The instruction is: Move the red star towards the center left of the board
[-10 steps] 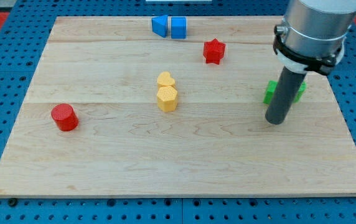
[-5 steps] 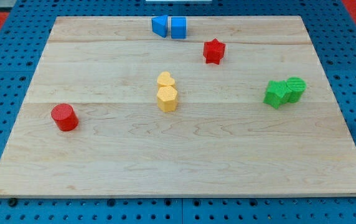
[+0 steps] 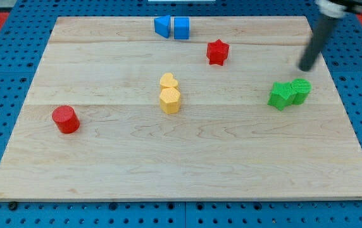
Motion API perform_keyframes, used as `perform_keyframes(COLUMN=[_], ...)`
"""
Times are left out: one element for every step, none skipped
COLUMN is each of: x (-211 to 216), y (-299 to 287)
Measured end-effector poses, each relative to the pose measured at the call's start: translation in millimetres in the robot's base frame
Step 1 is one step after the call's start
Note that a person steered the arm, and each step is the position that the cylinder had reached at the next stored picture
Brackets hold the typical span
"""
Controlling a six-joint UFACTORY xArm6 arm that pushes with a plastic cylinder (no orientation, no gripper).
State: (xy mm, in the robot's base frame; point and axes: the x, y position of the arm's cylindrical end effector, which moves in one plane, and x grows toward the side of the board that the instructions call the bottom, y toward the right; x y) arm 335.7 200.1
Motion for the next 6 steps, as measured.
perform_keyframes(x=[-32,-40,-41,-55,-69,-59], y=[-117,-244,-324,-360,-395,-445])
